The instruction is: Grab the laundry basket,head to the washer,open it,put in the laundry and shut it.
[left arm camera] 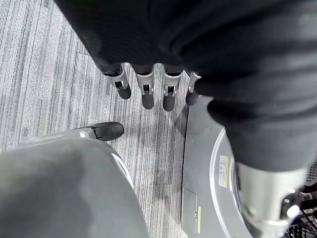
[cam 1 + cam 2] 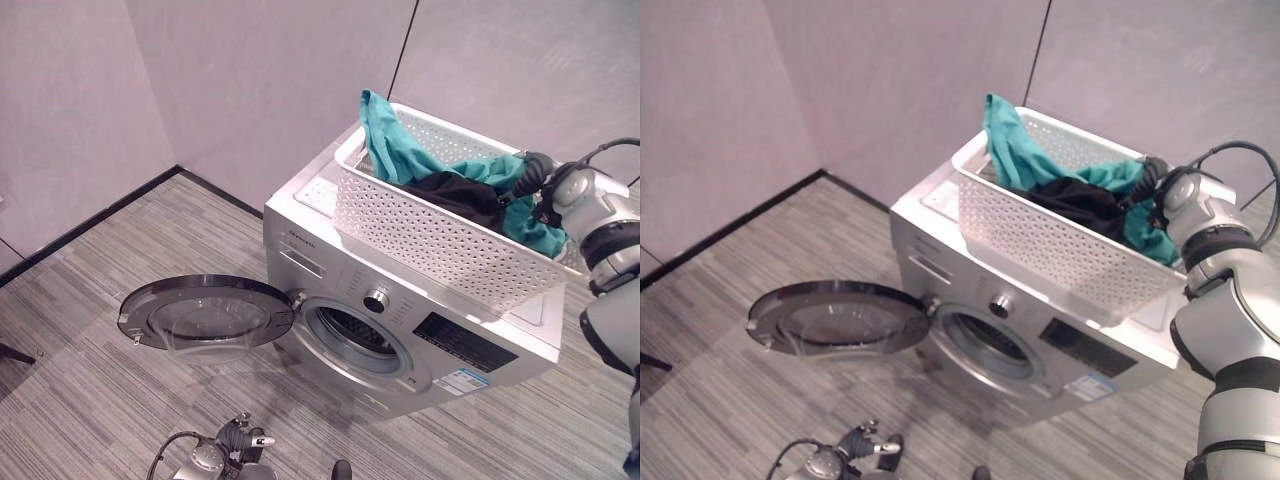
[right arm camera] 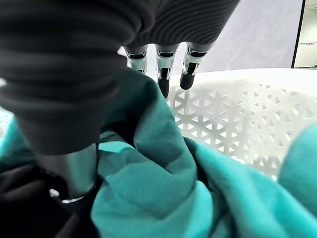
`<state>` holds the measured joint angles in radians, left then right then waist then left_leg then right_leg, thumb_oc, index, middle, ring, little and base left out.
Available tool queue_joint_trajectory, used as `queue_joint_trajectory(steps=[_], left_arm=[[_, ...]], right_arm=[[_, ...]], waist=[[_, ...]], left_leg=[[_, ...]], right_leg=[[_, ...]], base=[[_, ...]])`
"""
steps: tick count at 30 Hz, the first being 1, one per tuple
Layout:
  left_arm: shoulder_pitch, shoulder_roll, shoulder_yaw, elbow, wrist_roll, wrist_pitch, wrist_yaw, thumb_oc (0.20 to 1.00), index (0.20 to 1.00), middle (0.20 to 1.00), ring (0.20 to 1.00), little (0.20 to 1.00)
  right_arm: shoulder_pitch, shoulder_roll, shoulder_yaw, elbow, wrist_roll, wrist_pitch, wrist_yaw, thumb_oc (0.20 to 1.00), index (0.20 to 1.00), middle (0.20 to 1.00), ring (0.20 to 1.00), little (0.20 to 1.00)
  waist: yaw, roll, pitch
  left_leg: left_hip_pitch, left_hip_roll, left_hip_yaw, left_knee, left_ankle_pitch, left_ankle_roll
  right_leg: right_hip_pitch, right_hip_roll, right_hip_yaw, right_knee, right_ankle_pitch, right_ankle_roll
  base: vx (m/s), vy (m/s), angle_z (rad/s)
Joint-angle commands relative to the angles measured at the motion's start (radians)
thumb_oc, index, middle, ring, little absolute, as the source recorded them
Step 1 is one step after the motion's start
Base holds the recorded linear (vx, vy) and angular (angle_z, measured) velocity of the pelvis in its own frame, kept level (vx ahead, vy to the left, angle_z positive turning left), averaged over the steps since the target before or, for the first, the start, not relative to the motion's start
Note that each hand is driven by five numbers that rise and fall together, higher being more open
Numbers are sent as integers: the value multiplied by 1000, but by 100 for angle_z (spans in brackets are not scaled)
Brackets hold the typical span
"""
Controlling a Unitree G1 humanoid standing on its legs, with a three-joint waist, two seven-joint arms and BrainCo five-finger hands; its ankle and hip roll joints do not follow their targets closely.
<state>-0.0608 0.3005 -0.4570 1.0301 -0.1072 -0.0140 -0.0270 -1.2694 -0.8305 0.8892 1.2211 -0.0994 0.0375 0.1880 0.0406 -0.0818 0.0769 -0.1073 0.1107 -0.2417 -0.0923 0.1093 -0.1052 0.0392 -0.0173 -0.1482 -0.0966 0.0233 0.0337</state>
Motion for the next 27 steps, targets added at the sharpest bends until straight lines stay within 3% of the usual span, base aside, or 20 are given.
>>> queue_joint_trajectory(steps=[1, 11, 15, 19, 27], left_arm=[[-50, 11, -72, 13, 25, -20, -24, 1000, 1000, 1000, 1000, 1000], [-64, 5, -67, 33, 15, -24, -10, 1000, 1000, 1000, 1000, 1000], [-64, 2, -67, 52, 9, -32, -6, 1000, 1000, 1000, 1000, 1000], [-61, 2, -73, 54, 7, -35, -16, 1000, 1000, 1000, 1000, 1000], [-65, 6, -74, 37, 0, -32, -23, 1000, 1000, 1000, 1000, 1000]], right_arm=[[-133, -114, 81, 39, -45, 0, 20, 1000, 1000, 1000, 1000, 1000], [-176, -43, 27, -58, 65, -24, -34, 1000, 1000, 1000, 1000, 1000], [-253, -32, 24, -174, 228, -43, -41, 1000, 1000, 1000, 1000, 1000], [-280, -42, 54, -220, 278, -50, -29, 1000, 1000, 1000, 1000, 1000], [-231, -15, 121, -274, 227, -33, 16, 1000, 1000, 1000, 1000, 1000]], waist=[[31, -34, 32], [31, -34, 33], [27, -58, 14], [28, -77, 1], [39, -117, -6]], left_leg=[[149, 17, 57, 5, -185, 48], [147, 19, 68, 6, -186, 50], [157, 26, 78, 5, -193, 49], [160, 29, 82, 5, -195, 47], [171, 33, 81, 7, -199, 45]], right_leg=[[-27, -79, 16, 9, -32, 41], [-32, -76, 27, 9, -33, 40], [-30, -74, 35, 9, -32, 41], [-27, -72, 33, 9, -33, 42], [-13, -66, 31, 9, -34, 41]], base=[[0, 0, 0], [2, 3, -1], [0, 0, 0], [0, 0, 0], [0, 0, 0]])
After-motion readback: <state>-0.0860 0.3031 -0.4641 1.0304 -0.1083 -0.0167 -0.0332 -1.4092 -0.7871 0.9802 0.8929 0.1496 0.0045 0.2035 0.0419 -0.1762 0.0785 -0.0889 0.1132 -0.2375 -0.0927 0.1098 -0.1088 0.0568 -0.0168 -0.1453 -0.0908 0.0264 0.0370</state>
